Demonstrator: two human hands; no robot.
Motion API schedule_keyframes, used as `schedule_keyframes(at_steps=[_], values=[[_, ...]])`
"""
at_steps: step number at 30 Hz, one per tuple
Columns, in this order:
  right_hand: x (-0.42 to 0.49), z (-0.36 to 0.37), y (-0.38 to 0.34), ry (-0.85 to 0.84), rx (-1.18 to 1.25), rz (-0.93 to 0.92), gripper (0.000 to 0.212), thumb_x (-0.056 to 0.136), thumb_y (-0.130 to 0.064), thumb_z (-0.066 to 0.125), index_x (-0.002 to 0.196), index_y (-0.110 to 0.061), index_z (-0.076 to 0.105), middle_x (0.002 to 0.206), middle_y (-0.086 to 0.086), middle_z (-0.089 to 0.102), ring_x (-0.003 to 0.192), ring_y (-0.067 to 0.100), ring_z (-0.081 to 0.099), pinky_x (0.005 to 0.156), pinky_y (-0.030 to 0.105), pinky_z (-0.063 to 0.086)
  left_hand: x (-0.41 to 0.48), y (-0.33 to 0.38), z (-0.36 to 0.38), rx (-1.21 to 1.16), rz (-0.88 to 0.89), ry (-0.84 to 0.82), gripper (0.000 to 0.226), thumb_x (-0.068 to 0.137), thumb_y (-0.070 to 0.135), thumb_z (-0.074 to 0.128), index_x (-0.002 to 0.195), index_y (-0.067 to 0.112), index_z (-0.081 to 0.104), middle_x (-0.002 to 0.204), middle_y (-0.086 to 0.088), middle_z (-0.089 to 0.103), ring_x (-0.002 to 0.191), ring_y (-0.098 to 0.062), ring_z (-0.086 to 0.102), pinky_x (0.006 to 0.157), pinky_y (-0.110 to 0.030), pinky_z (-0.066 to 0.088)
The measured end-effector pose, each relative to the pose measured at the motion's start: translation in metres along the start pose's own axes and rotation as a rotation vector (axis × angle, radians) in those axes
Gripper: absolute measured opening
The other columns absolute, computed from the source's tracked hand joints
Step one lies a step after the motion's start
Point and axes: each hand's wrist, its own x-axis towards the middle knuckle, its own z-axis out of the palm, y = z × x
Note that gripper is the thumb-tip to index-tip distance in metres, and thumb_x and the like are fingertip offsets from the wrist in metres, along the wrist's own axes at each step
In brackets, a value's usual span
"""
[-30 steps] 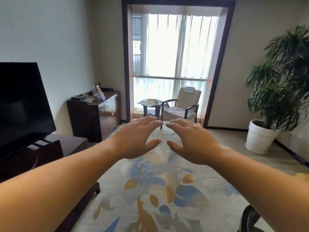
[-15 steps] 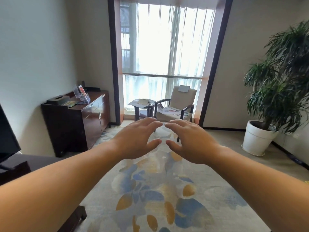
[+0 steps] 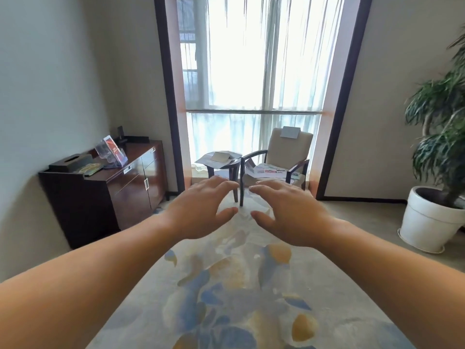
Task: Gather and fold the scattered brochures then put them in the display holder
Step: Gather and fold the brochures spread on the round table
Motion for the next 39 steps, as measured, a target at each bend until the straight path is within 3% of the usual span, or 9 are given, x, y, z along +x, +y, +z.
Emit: schedule_keyframes(at_steps=[9, 13, 17, 20, 29, 39], values=[[0.144, 0.063, 0.087, -0.042, 0.070, -0.035, 0.057, 0.092, -0.054, 0.046, 0.143, -0.030, 0.041, 0.148, -0.008, 0.044, 0.134, 0.015, 0.043, 0.107, 0.034, 0.038, 0.130, -0.087, 0.066, -0.084, -0.068, 0.016, 0.064, 0.085, 0.070, 0.031, 0.139, 0.037, 0.035, 0.147, 0.006, 0.043, 0.130, -0.018, 0.048, 0.101, -0.035, 0.041], [0.217, 0.096, 0.117, -0.052, 0.065, -0.028, 0.055, 0.093, -0.054, 0.045, 0.143, -0.031, 0.042, 0.147, -0.009, 0.044, 0.132, 0.014, 0.045, 0.106, 0.033, 0.039, 0.186, -0.142, 0.100, -0.096, -0.062, 0.009, 0.060, 0.087, 0.066, 0.036, 0.139, 0.037, 0.036, 0.147, 0.008, 0.044, 0.131, -0.016, 0.046, 0.103, -0.040, 0.042], [0.294, 0.121, 0.144, -0.034, 0.077, -0.007, 0.051, 0.093, -0.052, 0.046, 0.140, -0.034, 0.043, 0.143, -0.012, 0.047, 0.127, 0.012, 0.048, 0.097, 0.026, 0.039, 0.245, -0.204, 0.130, -0.117, -0.054, 0.026, 0.055, 0.088, 0.062, 0.044, 0.138, 0.039, 0.037, 0.145, 0.009, 0.047, 0.128, -0.014, 0.050, 0.099, -0.029, 0.040], [0.350, 0.135, 0.165, -0.040, 0.083, -0.007, 0.051, 0.093, -0.052, 0.046, 0.140, -0.032, 0.045, 0.143, -0.012, 0.047, 0.127, 0.012, 0.048, 0.098, 0.028, 0.039, 0.287, -0.242, 0.149, -0.110, -0.045, 0.026, 0.055, 0.088, 0.062, 0.044, 0.137, 0.038, 0.039, 0.143, 0.009, 0.050, 0.128, -0.014, 0.050, 0.096, -0.023, 0.034], [0.489, 0.205, 0.252, -0.062, 0.120, -0.024, 0.049, 0.093, -0.048, 0.049, 0.138, -0.031, 0.047, 0.142, -0.010, 0.048, 0.129, 0.012, 0.045, 0.103, 0.030, 0.038, 0.413, -0.341, 0.216, -0.140, -0.099, -0.017, 0.058, 0.087, 0.063, 0.039, 0.139, 0.037, 0.039, 0.146, 0.009, 0.046, 0.132, -0.014, 0.045, 0.105, -0.039, 0.043], [0.664, 0.282, 0.404, -0.096, 0.163, -0.042, 0.047, 0.092, -0.048, 0.050, 0.135, -0.027, 0.049, 0.138, -0.007, 0.051, 0.126, 0.016, 0.047, 0.099, 0.031, 0.040, 0.603, -0.430, 0.301, -0.146, -0.157, -0.076, 0.054, 0.092, 0.057, 0.045, 0.141, 0.035, 0.040, 0.145, 0.012, 0.044, 0.130, -0.011, 0.044, 0.105, -0.032, 0.039]])
